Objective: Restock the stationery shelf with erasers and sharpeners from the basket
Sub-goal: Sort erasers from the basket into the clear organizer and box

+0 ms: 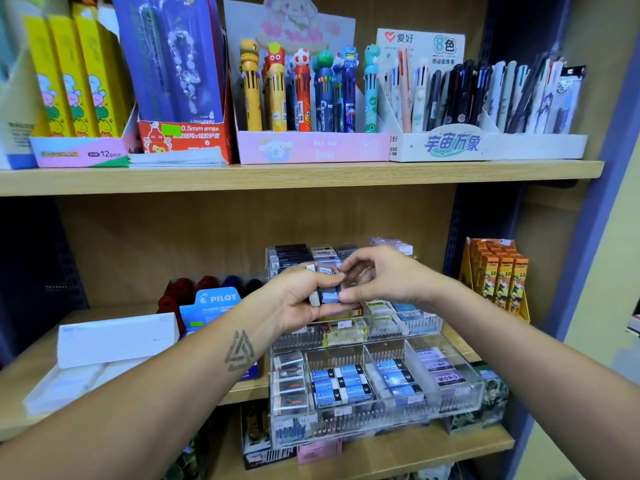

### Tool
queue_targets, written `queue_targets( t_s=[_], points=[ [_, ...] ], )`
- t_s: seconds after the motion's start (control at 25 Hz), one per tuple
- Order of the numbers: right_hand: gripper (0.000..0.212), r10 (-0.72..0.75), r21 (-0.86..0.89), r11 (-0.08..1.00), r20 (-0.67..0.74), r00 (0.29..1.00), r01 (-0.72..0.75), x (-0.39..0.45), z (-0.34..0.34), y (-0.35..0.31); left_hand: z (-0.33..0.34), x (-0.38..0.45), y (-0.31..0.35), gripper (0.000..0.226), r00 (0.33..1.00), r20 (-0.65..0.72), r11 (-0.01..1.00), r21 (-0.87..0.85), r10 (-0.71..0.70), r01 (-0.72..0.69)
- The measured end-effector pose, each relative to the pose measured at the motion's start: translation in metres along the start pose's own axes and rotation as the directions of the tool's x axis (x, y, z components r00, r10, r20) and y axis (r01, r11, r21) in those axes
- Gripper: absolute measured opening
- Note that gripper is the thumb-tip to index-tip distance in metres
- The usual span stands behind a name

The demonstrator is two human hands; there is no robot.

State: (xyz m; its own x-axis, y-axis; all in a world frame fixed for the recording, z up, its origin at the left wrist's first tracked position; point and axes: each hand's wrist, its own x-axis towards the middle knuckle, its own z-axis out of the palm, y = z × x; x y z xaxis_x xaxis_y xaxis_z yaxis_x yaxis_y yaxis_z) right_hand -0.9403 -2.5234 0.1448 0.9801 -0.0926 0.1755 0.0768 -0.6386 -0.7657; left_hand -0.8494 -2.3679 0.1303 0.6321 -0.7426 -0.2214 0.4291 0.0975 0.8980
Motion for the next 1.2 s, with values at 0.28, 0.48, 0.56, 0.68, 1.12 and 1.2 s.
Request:
queue_targets(
  t_s=[0.28,0.48,0.56,0.68,1.12,1.2],
  points=[
    [0.039,0.036,0.037,0.999,-0.195,0.98,-0.03,0.021,0.006,-0.008,-0.004,0.003,0.025,0.027,0.998,-0.027,0.998,0.007,0.06,-0.06],
    [0.025,0.006,-0.101,0.993,-0.441,0.897,-0.056,0.053,-0.019,-0.003,0.001,0.016,0.052,0.007,0.992,-0.106,0.997,0.006,0.074,-0.074],
    [0.025,-0.048,-0.297,0.948,-0.489,0.871,-0.114,0.068,-0.031,0.009,-0.002,0.025,0.062,0.006,0.977,-0.196,0.996,0.003,0.086,-0.087],
    [0.03,-0.063,-0.536,0.829,-0.371,0.927,-0.158,0.09,-0.03,0.029,-0.009,0.033,0.069,0.011,0.973,-0.225,0.998,-0.034,0.045,-0.054],
    [0.041,0.045,-0.564,0.785,-0.36,0.932,-0.256,0.116,-0.021,0.038,-0.027,0.04,0.061,0.006,0.992,-0.123,0.999,-0.009,-0.037,0.036],
    [0.037,0.069,-0.472,0.841,-0.389,0.919,-0.263,0.109,-0.022,0.028,-0.027,0.039,0.059,0.006,0.989,-0.141,0.998,0.041,-0.041,0.048]
  ],
)
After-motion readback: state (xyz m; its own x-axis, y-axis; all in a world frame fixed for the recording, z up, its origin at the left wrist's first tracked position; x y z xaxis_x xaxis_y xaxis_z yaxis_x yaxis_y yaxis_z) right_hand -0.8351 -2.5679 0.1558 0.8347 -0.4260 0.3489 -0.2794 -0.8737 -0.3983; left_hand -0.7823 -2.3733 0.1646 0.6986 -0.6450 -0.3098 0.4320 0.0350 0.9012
